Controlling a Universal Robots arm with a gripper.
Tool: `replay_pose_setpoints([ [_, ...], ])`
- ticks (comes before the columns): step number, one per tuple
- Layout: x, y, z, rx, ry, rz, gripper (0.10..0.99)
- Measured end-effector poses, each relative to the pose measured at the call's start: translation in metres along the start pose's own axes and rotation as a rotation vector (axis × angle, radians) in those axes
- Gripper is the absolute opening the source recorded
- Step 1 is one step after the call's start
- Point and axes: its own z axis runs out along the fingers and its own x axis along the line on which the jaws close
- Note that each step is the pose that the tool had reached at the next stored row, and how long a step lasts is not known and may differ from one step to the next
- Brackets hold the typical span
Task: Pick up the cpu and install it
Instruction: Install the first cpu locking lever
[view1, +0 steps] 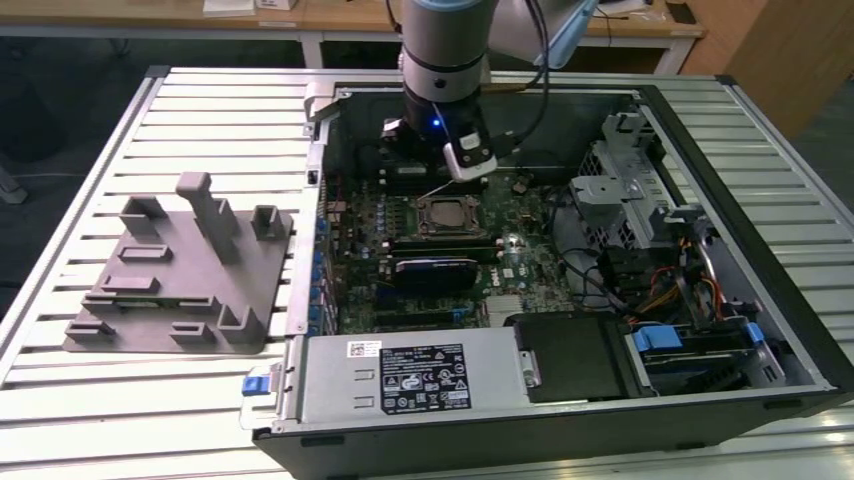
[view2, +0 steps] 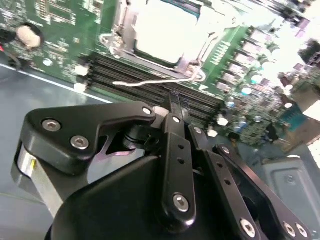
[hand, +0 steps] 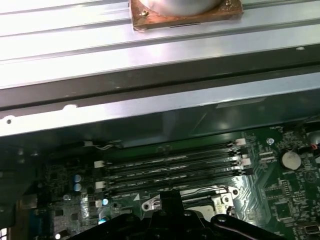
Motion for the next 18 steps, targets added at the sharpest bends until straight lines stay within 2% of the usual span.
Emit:
replay_pose_setpoints([
  [7, -0.0003, 0.0001, 0.0003, 0.001, -0.0018, 0.0, 0.106],
  [8, -0.0003, 0.0, 0.0007, 0.003, -0.0071, -0.002, 0.106],
  [10, -0.0003, -0.0003, 0.0013, 0.009, -0.0234, -0.005, 0.106],
  [12, -0.0003, -0.0006, 0.0026, 0.009, -0.0354, -0.007, 0.106],
  [14, -0.0005, -0.0011, 0.0046, 0.008, -0.0397, -0.007, 0.106],
  [18, -0.0052, -0.0007, 0.0074, 0.008, -0.0423, 0.001, 0.106],
])
